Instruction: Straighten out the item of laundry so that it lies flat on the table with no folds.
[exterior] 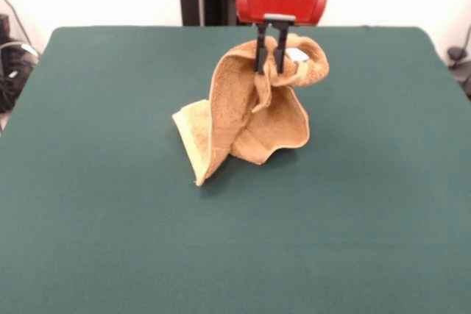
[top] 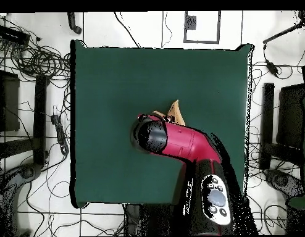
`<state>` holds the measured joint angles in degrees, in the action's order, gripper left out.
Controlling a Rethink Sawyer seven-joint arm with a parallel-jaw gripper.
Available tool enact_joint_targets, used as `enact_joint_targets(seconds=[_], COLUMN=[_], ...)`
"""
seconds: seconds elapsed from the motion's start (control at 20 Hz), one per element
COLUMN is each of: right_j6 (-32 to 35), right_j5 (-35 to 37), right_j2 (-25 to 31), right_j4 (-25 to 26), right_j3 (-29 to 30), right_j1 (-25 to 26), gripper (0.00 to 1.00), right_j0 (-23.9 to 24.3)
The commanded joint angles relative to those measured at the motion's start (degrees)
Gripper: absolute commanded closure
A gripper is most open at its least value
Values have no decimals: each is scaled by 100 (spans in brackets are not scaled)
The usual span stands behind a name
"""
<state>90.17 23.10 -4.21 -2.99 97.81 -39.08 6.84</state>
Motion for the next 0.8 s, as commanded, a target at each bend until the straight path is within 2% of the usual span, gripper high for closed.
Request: enact_joint_targets(seconds=[0.05, 0.5, 0.8], right_j6=[560, 405, 327], right_j5=[296, 681, 638], right_j2=[393, 428, 468], right_j4=[95, 115, 177], right_j3=[36, 103, 249], right_j1=[149, -48, -118], gripper=[100, 100, 100], right_j0=[111, 233, 345])
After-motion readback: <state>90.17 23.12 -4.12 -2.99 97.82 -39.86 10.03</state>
